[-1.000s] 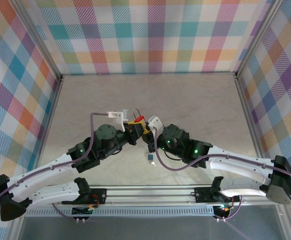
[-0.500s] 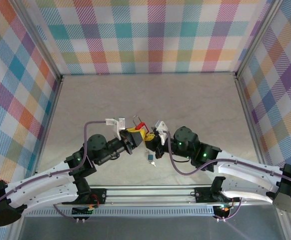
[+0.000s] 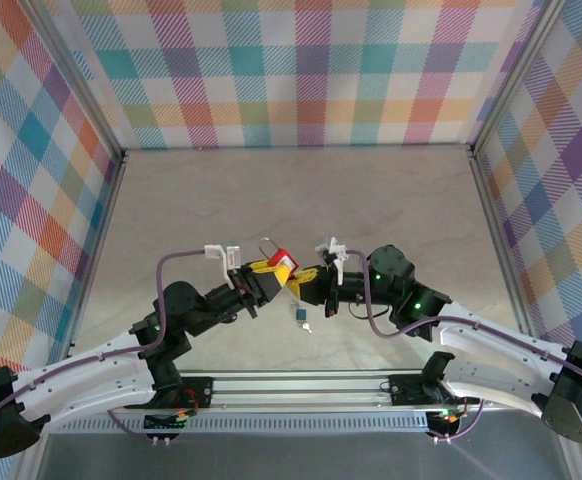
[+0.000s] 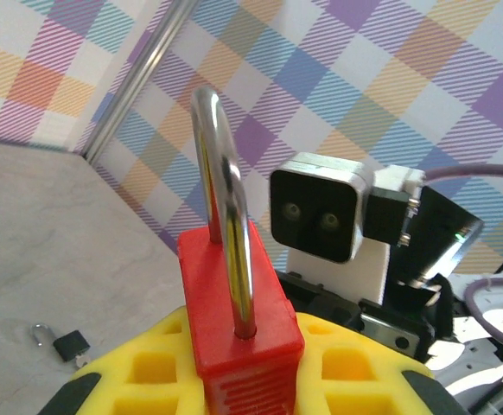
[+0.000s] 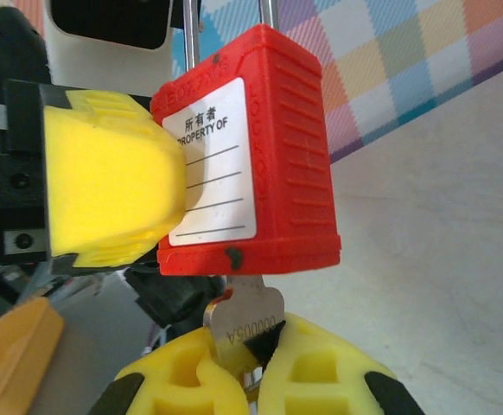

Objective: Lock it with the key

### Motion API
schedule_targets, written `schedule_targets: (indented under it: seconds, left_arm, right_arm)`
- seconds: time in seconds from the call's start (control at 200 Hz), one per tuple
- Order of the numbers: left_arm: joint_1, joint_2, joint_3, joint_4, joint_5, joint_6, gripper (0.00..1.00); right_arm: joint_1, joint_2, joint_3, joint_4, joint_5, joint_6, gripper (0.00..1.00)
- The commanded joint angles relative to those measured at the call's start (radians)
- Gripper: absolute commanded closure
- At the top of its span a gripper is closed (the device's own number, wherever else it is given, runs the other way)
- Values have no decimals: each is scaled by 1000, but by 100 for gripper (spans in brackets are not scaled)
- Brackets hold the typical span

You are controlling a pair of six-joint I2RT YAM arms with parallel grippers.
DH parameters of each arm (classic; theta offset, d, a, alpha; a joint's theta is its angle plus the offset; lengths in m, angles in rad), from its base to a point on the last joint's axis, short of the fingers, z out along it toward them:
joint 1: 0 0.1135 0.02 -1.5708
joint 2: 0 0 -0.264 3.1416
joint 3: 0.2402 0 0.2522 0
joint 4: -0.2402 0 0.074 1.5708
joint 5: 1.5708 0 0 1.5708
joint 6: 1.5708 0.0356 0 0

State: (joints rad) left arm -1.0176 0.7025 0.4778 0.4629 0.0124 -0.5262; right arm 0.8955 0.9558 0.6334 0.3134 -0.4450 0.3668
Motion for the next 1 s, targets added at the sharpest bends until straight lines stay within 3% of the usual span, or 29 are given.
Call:
schedule_targets:
  seconds: [0.0,0.185,0.235,0.325,0.39,0.65,0.83,0.995]
  left_arm:
    - [13,-37,-37,-2,79,60,100]
    - [13,-36,-30,-30,81,60,100]
    - [13,-44,-27,-46,56,61,100]
    - [13,-46,-5,-96,34,74,100]
    - [13,-43,7,-121,23,84,100]
    - [13,-14,55,-215,-86,79,100]
    - [13,-17,64,-218,-157,77,100]
    - [13,10,85,-199,-141,89,100]
  right_arm:
    - [-58,-45,23,224,-104,128,100]
    - [-60,-34,75,109,-92,71,100]
    - [-60,-40,84,54,-59,50,74]
    - [-58,-57,77,2,2,6,67]
    - [-55,-66,82,-39,40,-27,56]
    - [71,-33,127,-166,191,-176,54]
    - [98,-26,74,-157,282,-131,55]
    - [97,-2,48,-136,290,-101,59]
